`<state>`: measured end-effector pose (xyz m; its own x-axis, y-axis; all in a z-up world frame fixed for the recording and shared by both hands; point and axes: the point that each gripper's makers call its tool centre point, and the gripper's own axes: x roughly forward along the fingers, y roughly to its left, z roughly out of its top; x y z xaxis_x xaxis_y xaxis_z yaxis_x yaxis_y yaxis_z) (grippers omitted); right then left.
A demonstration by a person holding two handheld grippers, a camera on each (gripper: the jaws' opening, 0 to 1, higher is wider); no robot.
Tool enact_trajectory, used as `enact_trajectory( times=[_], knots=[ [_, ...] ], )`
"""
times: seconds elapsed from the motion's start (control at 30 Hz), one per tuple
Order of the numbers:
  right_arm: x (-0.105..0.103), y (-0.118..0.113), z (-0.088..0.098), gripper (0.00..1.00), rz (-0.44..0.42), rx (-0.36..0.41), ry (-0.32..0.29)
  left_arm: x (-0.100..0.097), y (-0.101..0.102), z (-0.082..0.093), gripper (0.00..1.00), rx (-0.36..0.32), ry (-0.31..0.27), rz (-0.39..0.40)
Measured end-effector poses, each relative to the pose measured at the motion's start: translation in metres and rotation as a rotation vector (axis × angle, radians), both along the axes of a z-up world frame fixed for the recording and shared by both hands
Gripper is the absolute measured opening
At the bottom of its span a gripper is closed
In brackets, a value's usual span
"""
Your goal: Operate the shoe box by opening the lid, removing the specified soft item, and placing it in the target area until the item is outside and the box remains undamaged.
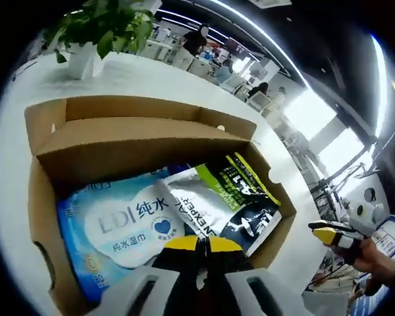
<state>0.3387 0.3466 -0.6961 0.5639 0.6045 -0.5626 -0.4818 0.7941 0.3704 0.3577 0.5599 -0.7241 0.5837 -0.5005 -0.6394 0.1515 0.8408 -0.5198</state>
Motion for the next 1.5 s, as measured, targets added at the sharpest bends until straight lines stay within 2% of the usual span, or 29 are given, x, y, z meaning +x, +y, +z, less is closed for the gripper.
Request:
enact_trajectory(
  times=[0.13,0.3,0.47,0.7,0.8,0.9,1.0,1.23,1.5],
  knots=[
    [0.005,0.009,0.005,0.16,0.019,0.0,-0.008,0.0,0.001,0.002,0.01,0.022,-0.014,-0.012],
    [0.008,0.03,0.012,0.16,0.089,-0.002,-0.021,-0.003,0.007,0.001,0.01,0.019,-0.011,-0.002],
    [0.017,0.044,0.017,0.15,0.104,0.004,-0.028,-0.006,0.015,0.002,0.01,0.037,-0.013,0.0],
    [0.029,0.079,0.024,0.14,0.171,0.005,-0.044,-0.013,0.024,0.001,0.02,0.052,-0.011,-0.006],
    [0.033,0.097,0.021,0.15,0.217,-0.015,-0.043,-0.015,0.027,-0.001,0.02,0.058,-0.009,-0.015],
    [0.04,0.105,0.018,0.15,0.224,-0.03,-0.037,-0.017,0.03,-0.002,0.02,0.063,-0.008,-0.021],
    [0.046,0.114,0.012,0.15,0.222,-0.021,-0.004,-0.017,0.031,-0.001,0.02,0.069,-0.011,-0.023],
    [0.059,0.119,-0.004,0.17,0.221,-0.077,0.03,-0.019,0.03,-0.003,0.02,0.084,-0.008,-0.048],
    [0.062,0.129,-0.014,0.17,0.247,-0.104,0.051,-0.02,0.029,-0.005,0.02,0.11,-0.01,-0.075]
  ],
)
